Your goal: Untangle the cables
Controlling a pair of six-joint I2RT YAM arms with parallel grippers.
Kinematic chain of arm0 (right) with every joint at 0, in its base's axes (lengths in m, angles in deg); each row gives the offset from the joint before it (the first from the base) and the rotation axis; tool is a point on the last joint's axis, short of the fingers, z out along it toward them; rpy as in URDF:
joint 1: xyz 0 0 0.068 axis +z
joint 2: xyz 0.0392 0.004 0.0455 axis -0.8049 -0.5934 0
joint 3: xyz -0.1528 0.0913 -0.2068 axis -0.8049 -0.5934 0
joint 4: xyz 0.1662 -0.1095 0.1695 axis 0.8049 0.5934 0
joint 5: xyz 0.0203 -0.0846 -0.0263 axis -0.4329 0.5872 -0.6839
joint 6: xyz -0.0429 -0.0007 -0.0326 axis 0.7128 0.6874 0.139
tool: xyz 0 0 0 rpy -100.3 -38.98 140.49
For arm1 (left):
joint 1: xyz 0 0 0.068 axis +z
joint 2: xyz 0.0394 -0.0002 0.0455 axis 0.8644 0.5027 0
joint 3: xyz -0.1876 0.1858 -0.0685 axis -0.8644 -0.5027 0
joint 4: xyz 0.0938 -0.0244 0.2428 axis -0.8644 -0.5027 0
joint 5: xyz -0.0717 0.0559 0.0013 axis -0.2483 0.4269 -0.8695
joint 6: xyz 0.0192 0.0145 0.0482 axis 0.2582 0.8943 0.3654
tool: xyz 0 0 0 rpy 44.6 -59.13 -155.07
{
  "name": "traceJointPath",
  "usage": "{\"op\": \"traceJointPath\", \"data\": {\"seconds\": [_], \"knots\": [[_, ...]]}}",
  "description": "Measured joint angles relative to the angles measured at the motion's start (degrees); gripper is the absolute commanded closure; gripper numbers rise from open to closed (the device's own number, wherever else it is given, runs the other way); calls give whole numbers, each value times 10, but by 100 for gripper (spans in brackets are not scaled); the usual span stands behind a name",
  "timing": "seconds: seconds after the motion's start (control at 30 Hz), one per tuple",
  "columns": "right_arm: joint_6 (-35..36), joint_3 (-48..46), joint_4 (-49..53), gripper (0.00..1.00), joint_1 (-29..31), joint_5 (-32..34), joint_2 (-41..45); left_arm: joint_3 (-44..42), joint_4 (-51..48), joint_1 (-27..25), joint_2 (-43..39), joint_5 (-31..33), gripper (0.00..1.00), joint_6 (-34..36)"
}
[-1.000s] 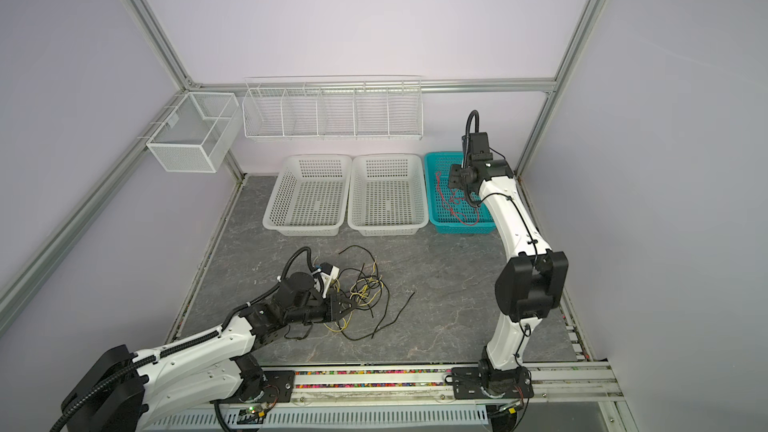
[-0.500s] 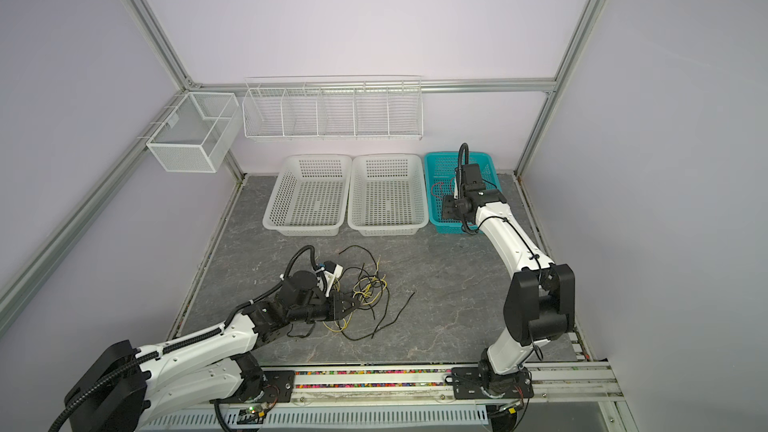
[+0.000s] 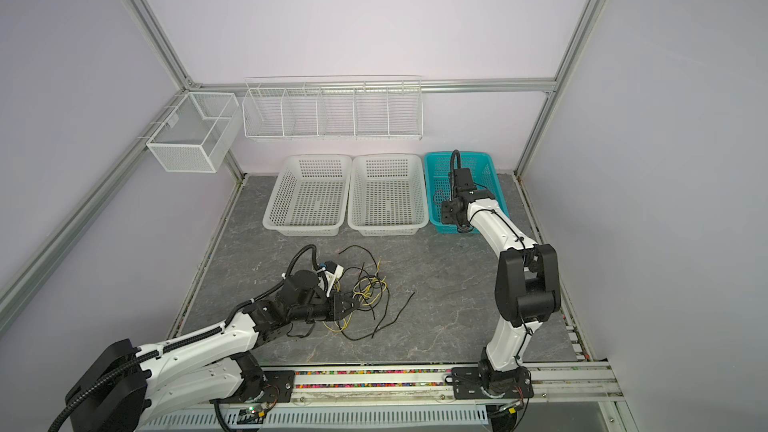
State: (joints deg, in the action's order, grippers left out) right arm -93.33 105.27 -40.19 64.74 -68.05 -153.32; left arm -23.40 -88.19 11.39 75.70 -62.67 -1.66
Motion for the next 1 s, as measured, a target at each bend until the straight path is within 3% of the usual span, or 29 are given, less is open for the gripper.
{"op": "traceJointPath", "data": {"seconds": [0.3, 0.5, 0.6, 0.77, 1.0], "knots": [[0, -58, -39, 46, 24, 34, 104, 6, -3, 0, 17, 0, 100, 11], [0, -58, -44, 47, 22, 94, 67, 7, -3, 0, 29, 0, 100, 13], [0, -58, -46, 51, 18, 107, 37, 7, -3, -1, 29, 0, 100, 15], [2, -52, -50, 66, 15, 124, 6, 8, -3, -1, 29, 0, 100, 19], [9, -36, -50, 72, 13, 135, -5, 8, -3, -1, 31, 0, 100, 26]]}}
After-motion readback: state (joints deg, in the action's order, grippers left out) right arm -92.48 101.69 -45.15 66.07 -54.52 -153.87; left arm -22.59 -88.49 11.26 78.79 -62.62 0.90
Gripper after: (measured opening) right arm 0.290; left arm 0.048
